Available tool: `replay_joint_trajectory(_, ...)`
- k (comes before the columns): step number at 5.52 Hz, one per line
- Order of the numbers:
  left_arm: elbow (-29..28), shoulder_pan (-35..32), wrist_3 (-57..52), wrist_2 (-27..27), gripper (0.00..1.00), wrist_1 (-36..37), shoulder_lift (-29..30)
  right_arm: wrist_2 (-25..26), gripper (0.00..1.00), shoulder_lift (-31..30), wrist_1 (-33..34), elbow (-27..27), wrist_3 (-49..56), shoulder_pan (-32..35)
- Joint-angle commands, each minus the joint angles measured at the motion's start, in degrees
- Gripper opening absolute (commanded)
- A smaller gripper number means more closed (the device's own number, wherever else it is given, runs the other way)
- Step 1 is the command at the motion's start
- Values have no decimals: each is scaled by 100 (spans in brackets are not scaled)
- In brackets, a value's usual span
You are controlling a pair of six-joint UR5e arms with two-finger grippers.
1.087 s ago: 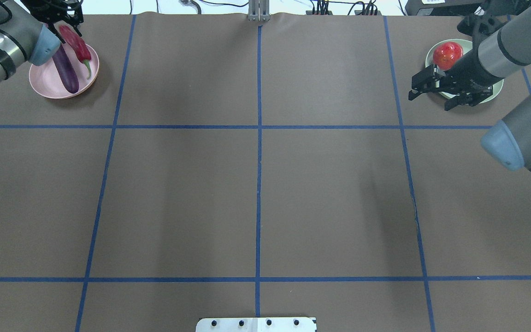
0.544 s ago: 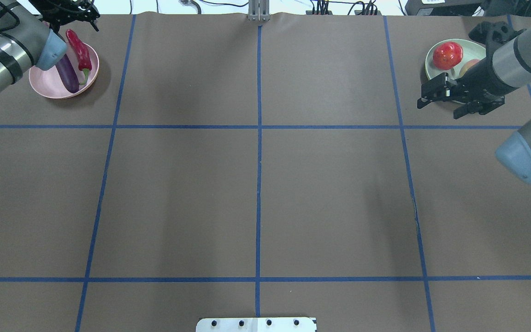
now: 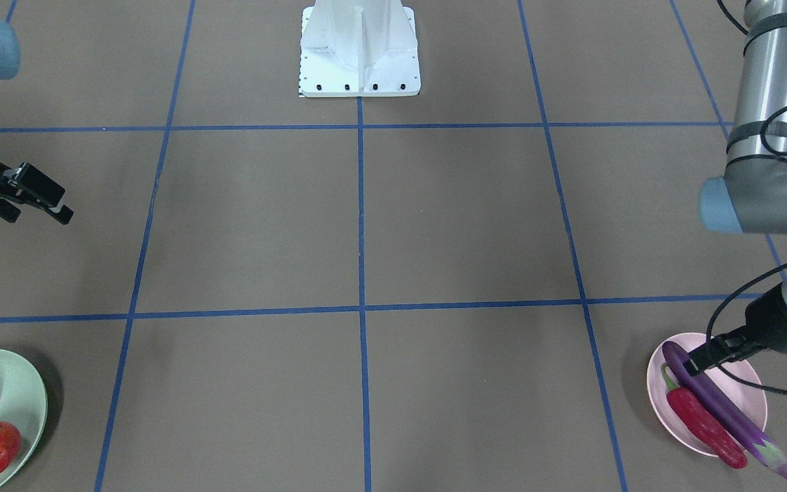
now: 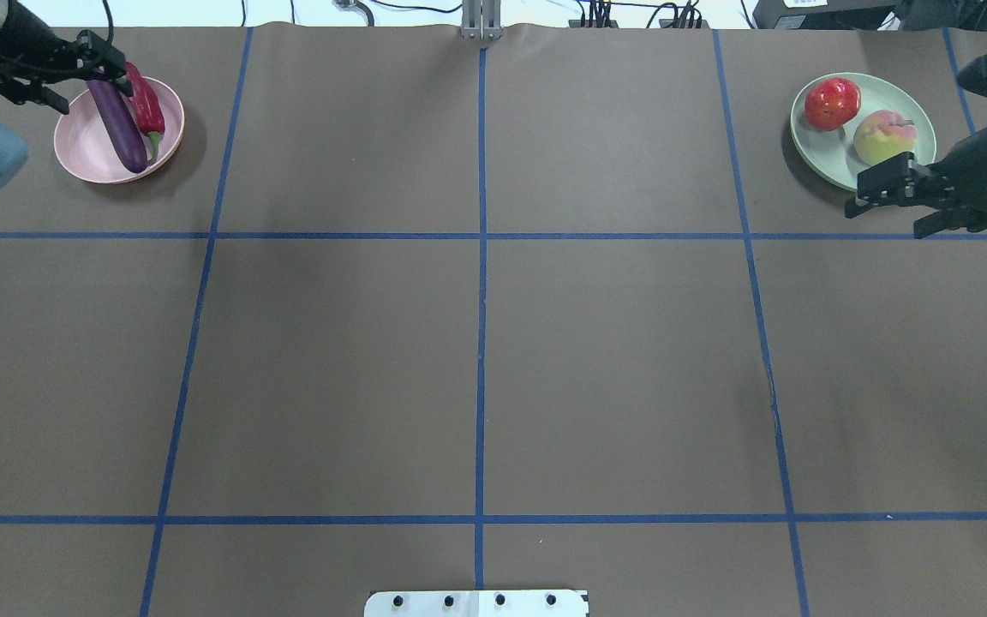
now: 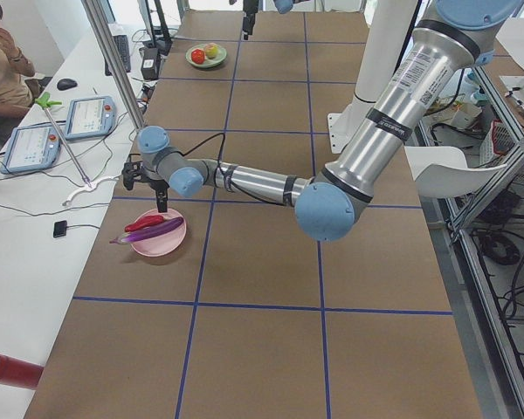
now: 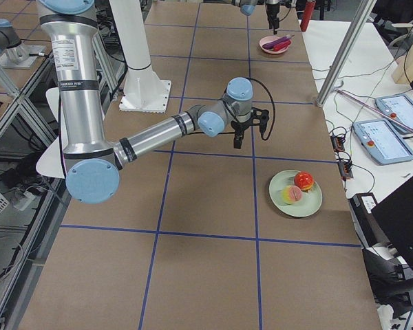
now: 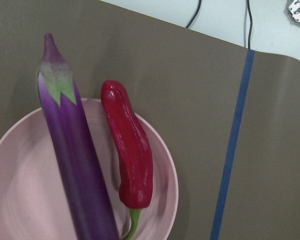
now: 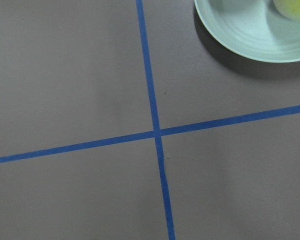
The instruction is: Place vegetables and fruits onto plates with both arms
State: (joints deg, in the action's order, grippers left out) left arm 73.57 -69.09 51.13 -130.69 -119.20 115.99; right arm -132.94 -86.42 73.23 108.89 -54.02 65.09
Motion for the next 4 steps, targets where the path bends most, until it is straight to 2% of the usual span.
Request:
replay_joint_trajectory(1,1670,-418,-1027,-481,100,11,-1720,-170,100,-680,-2,-51,1448,642)
replay_joint_trajectory(2,1922,-787,-1888,-632,100,2,-2373,-180,100,-962,-2,-113,2161,984)
replay_joint_trajectory(3,1889,-1130,-2932,-590,100,54,-2754,-197,100,-1052,103,-226,2690,1301)
replay_joint_trajectory(4,1906,-1368,-3638,-581,100,568,-2818,-206,100,-1114,191,-280,3226,1643)
